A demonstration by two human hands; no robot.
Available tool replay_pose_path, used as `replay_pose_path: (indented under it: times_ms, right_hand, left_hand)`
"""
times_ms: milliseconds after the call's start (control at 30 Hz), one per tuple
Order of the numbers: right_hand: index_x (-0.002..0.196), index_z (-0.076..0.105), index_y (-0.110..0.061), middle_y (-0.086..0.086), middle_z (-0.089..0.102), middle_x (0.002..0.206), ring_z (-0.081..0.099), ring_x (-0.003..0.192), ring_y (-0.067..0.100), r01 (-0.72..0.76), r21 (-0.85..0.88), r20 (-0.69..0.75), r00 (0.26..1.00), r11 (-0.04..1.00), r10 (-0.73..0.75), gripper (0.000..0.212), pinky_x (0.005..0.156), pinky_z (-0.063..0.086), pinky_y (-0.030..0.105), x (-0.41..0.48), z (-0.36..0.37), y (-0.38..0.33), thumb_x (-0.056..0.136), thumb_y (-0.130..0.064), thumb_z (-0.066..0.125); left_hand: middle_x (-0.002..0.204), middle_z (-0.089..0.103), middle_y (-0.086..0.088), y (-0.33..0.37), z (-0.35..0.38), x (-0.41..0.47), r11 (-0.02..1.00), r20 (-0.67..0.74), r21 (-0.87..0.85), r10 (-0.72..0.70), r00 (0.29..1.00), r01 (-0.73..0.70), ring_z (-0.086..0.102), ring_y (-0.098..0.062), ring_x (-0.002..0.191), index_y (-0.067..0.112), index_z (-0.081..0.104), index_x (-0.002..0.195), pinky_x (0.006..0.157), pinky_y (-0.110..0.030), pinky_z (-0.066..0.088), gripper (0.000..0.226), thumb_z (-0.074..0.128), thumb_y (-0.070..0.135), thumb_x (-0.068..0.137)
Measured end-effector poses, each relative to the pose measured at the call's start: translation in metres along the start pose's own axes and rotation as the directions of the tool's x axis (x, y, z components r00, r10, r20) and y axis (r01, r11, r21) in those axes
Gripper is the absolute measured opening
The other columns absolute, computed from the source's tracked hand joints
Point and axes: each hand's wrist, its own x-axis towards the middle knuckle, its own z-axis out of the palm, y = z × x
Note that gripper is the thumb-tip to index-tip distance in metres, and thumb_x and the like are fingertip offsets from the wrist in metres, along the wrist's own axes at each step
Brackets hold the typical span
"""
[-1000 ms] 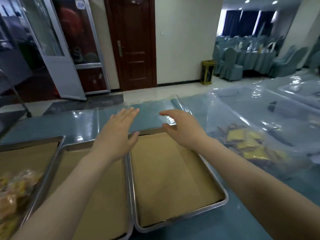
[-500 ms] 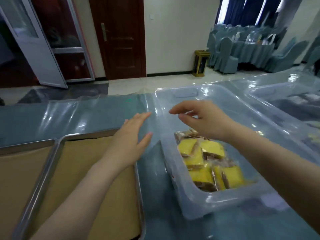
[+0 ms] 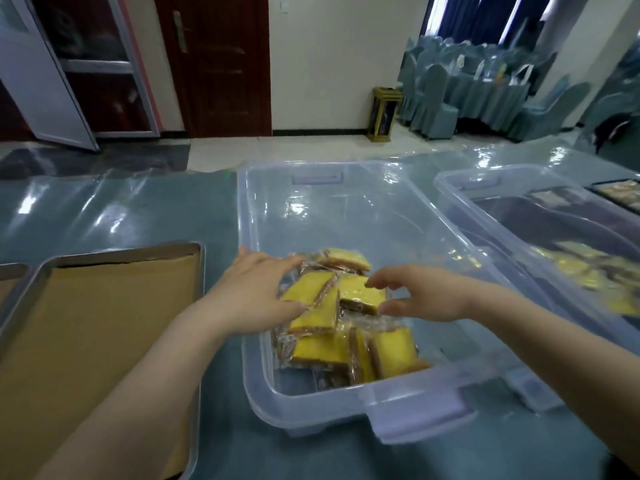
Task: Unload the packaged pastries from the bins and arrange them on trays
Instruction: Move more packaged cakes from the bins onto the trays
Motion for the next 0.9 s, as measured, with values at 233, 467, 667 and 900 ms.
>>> replay_pose_path:
  times_ms: [233, 467, 667, 900]
  right_hand:
    - [0.144, 0.034, -0.025, 0.0, 0.041, 0.147, 0.042, 0.13, 0.021, 0.081, -0.276, 0.429, 0.902, 0.958, 0.047, 0.068, 0.106, 0.035, 0.034, -0.005, 0.025, 0.018, 0.087, -0.047, 0.062]
    - [0.15, 0.021, -0.02, 0.008, 0.034, 0.15, 0.036, 0.131, 0.033, 0.368, -0.449, 0.393, 0.9, 0.814, -0.19, 0.075, 0.103, 0.038, 0.049, 0.032, 0.032, 0.011, 0.09, -0.053, 0.052]
    - [0.148, 0.022, -0.012, 0.01, 0.029, 0.151, 0.035, 0.131, 0.032, 0.404, -0.526, 0.486, 0.865, 0.749, -0.125, 0.092, 0.101, 0.038, 0.044, 0.065, 0.058, 0.001, 0.079, -0.049, 0.07]
    - [0.131, 0.049, -0.009, 0.009, 0.058, 0.122, 0.056, 0.097, 0.026, 0.364, -0.413, 0.404, 0.895, 0.835, -0.19, 0.051, 0.072, 0.042, 0.031, 0.07, 0.044, 0.008, 0.086, -0.025, 0.067]
  left_hand:
    - [0.141, 0.044, -0.001, 0.007, 0.006, 0.002, 0.981, -0.019, 0.163, -0.107, 0.994, 0.109, 0.021, -0.02, 0.136, 0.036, 0.033, 0.142, 0.115, -0.038, 0.002, 0.07, 0.053, 0.056, 0.078]
    - [0.143, 0.042, 0.008, 0.017, 0.006, 0.004, 0.867, 0.01, 0.482, -0.151, 0.988, 0.128, 0.022, -0.014, 0.136, 0.036, 0.032, 0.142, 0.112, -0.03, -0.003, 0.061, 0.045, 0.052, 0.085]
    - [0.139, 0.046, 0.01, 0.026, 0.005, 0.006, 0.791, 0.056, 0.591, -0.24, 0.969, 0.161, 0.022, -0.011, 0.135, 0.036, 0.038, 0.138, 0.112, -0.03, 0.003, 0.055, 0.049, 0.039, 0.084]
    - [0.143, 0.037, 0.021, 0.024, 0.003, 0.007, 0.752, 0.106, 0.628, -0.337, 0.936, 0.2, 0.016, -0.007, 0.138, 0.042, 0.033, 0.14, 0.114, -0.03, 0.001, 0.056, 0.046, 0.046, 0.085]
